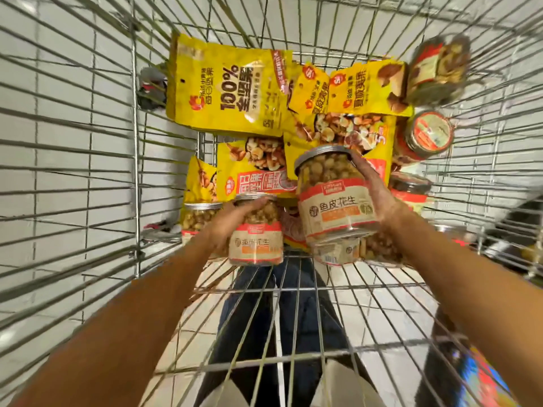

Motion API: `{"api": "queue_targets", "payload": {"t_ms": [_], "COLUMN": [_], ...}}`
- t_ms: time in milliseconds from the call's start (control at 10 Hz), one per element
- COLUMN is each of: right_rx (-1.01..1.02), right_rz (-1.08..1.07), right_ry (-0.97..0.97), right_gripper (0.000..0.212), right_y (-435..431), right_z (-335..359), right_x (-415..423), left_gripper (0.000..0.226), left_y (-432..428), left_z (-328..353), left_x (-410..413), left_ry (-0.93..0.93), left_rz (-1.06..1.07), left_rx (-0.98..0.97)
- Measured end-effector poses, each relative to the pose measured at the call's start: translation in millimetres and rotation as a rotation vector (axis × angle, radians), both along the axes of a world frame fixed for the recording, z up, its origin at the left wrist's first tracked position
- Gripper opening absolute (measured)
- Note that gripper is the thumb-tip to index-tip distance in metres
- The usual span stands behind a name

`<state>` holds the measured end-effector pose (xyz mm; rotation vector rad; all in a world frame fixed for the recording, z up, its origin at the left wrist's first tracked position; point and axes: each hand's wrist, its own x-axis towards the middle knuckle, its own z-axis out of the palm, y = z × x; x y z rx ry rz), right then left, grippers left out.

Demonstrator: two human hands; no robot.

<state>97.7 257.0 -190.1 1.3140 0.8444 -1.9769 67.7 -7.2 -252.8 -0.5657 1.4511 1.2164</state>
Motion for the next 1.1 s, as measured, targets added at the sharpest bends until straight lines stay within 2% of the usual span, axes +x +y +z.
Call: {"api": "queue_targets", "payload": {"t_ms": [100,200,300,400,500,600,700,800,900,1000,1100], "right_rx": [0.076,0.054,0.048,0.086,0.035,0.32,-0.208,0.359,0.419,0.549,0.624], "right_rz": [0.064,0.077,-0.025,-0.188,-0.297,-0.56,-0.605,-0.845,-1.034,-1.246,-1.356], "right_ry": [0.085,0.206,0.325,0.445,0.529,0.529,0.793,0.731,0.726,0.746,0.736], "right_gripper": [0.053,0.058,0.053,0.061,0.059,0.068,0.072,0.072,0.068,0.07,0.07], "right_y": [3.0,0.2,0.1,-3.2,-17.1,-21.2,-24.2,-9.0,-0.9,12.9,20.7], "right_z": [36.7,118.9,176.6,246.5,295.2,340.8,350.5,348.4,358.6,377.0,387.7], "right_x": [-14.3,-29.9,-31.6,-6.2,31.6,97.9,127.5,175.3,231.0,330.6,392.0], "left_gripper": [0.058,0.045,0.051,0.078,0.079,0.083,0.077,0.083,0.087,0.096,0.111], "left_y": [-3.3,-2.9,3.5,15.9,24.2,49.8,78.4,128.6,168.1,224.9,254.7], "left_z": [39.8,119.4,189.3,288.7,333.1,380.5,402.0,427.0,441.0,462.6,468.2], "left_x": [-19.4,-54.2,-76.1,-84.7,-80.5,-63.8,-45.0,-3.9,37.4,121.0,178.6], "left_ry": [-0.091,-0.118,-0.033,0.074,0.08,0.083,0.127,0.15,0.14,0.105,0.062], "left_rz": [-0.012,0.022,-0.001,0.011,0.038,-0.001,-0.078,-0.224,-0.35,-0.515,-0.585], "left_rx": [0.075,0.146,0.223,0.401,0.596,0.729,0.763,0.81,0.827,0.883,0.922]}}
